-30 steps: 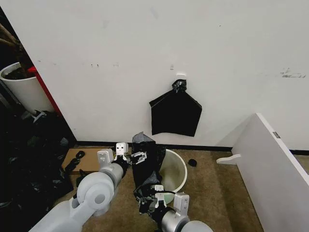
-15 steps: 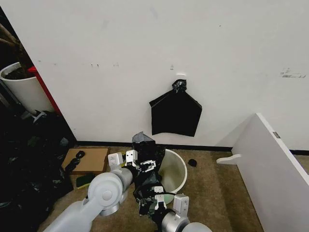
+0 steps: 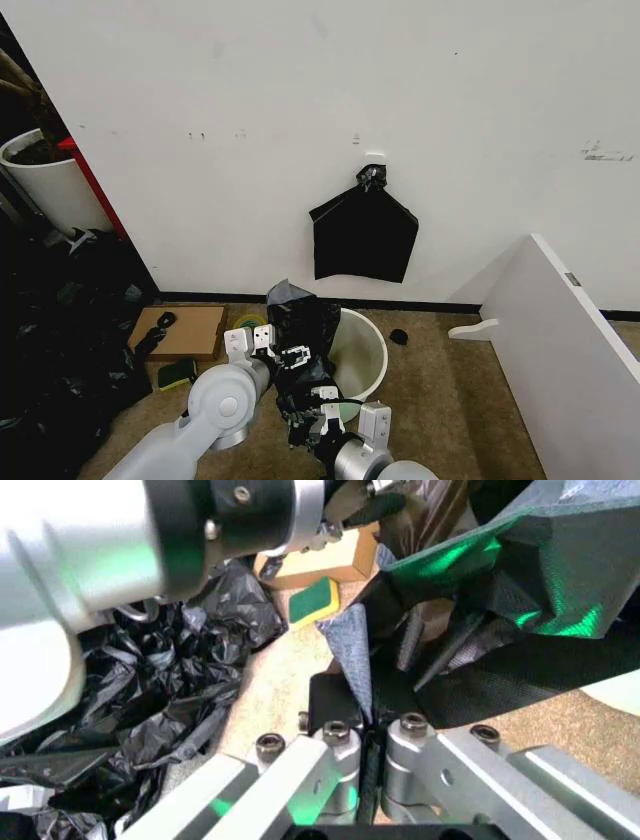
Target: Place the garbage bag over the trash bin.
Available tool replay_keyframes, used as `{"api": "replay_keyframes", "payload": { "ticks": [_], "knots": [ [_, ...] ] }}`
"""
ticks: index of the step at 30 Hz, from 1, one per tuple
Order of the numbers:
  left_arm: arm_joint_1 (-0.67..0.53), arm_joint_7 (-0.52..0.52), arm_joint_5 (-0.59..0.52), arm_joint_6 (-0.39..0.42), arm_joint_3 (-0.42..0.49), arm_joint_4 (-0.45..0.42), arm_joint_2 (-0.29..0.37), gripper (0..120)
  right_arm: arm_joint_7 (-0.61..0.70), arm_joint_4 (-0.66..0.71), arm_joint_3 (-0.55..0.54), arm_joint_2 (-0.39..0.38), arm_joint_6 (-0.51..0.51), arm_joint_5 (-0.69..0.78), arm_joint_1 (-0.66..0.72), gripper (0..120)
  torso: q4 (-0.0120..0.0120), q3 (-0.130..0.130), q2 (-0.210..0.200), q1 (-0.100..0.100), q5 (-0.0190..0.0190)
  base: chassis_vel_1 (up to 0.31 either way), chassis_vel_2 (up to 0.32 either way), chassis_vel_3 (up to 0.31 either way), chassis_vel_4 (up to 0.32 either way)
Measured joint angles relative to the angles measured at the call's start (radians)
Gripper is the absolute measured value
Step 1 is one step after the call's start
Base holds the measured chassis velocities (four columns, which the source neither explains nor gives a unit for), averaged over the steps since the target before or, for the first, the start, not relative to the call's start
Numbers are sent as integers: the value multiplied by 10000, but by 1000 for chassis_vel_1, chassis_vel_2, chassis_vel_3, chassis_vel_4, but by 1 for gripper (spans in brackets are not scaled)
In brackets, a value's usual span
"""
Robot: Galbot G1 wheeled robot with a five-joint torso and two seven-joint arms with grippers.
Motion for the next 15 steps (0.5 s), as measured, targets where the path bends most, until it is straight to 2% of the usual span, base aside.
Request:
{"api": "replay_keyframes", "payload": {
  "ticks": [15],
  "knots": [
    [-661, -24, 107, -80, 166, 1229, -928, 96, 82, -198, 60, 97, 24, 177, 44, 0, 0, 0, 0, 0, 1, 0, 0, 0, 0]
  ]
}}
